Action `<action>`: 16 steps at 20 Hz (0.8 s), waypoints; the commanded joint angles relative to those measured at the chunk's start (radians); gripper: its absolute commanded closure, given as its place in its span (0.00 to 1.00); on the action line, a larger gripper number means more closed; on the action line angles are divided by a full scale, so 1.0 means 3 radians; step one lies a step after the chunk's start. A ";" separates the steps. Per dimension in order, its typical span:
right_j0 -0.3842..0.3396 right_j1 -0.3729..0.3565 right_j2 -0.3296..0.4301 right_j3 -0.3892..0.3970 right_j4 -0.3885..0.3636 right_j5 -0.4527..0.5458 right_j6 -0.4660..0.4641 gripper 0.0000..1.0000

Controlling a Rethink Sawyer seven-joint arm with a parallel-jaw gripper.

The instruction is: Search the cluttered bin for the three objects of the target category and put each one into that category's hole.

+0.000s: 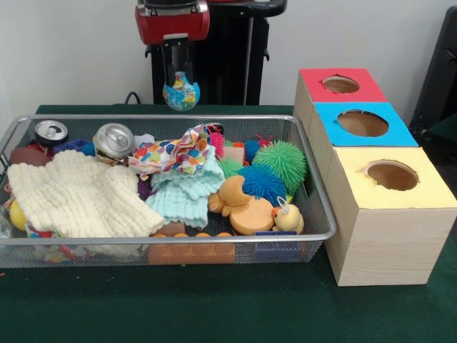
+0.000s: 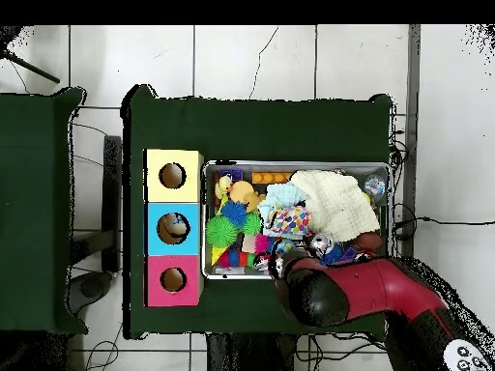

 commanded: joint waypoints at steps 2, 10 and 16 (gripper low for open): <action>0.0134 0.0112 0.0252 0.0004 0.0114 0.0239 -0.0306 1.00; 0.0507 0.0234 -0.0011 0.0058 0.0083 -0.0102 0.0246 1.00; 0.0850 0.0483 -0.0354 -0.0037 -0.0046 -0.0510 0.0597 1.00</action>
